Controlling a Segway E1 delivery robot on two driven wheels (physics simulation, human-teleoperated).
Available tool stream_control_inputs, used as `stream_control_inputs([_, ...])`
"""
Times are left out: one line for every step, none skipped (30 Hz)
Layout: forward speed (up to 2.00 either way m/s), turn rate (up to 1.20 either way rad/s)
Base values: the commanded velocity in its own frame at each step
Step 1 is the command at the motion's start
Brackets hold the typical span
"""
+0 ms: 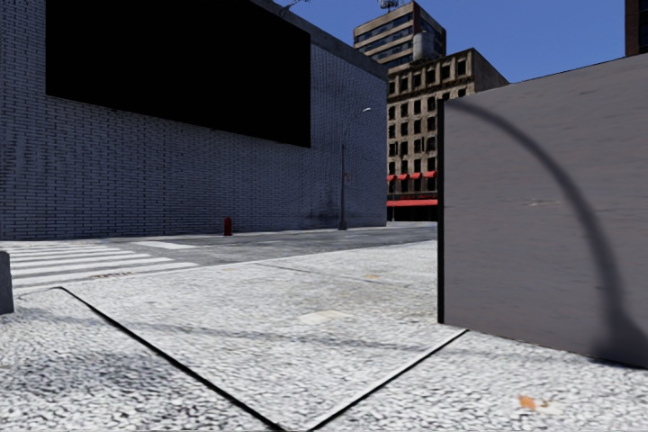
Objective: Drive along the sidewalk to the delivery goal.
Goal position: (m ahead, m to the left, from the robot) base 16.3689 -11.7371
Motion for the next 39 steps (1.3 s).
stream_control_inputs([1.29,0.35])
stream_control_inputs([1.29,0.20])
stream_control_inputs([1.29,0.20])
stream_control_inputs([1.22,0.04])
stream_control_inputs([1.20,0.00])
stream_control_inputs([1.19,0.00])
stream_control_inputs([1.19,0.00])
stream_control_inputs([1.19,0.00])
stream_control_inputs([1.19,0.00])
stream_control_inputs([1.19,0.00])
stream_control_inputs([1.19,0.18])
stream_control_inputs([1.19,0.30])
stream_control_inputs([1.19,0.32])
stream_control_inputs([1.19,0.32])
stream_control_inputs([1.19,0.33])
stream_control_inputs([1.19,0.33])
stream_control_inputs([1.19,0.33])
stream_control_inputs([1.19,0.33])
stream_control_inputs([1.17,0.33])
stream_control_inputs([1.17,0.33])
stream_control_inputs([1.17,0.33])
stream_control_inputs([1.17,0.33])
stream_control_inputs([1.17,0.33])
stream_control_inputs([1.17,0.33])
stream_control_inputs([1.17,0.33])
stream_control_inputs([1.17,0.33])
stream_control_inputs([1.17,0.31])
stream_control_inputs([1.17,0.31])
stream_control_inputs([1.17,0.17])
stream_control_inputs([1.17,0.00])
stream_control_inputs([1.17,0.00])
stream_control_inputs([1.17,0.00])
stream_control_inputs([1.17,0.00])
stream_control_inputs([1.17,0.00])
stream_control_inputs([1.17,0.00])
stream_control_inputs([1.17,0.00])
stream_control_inputs([1.19,0.00])
stream_control_inputs([1.20,0.00])
stream_control_inputs([1.20,0.00])
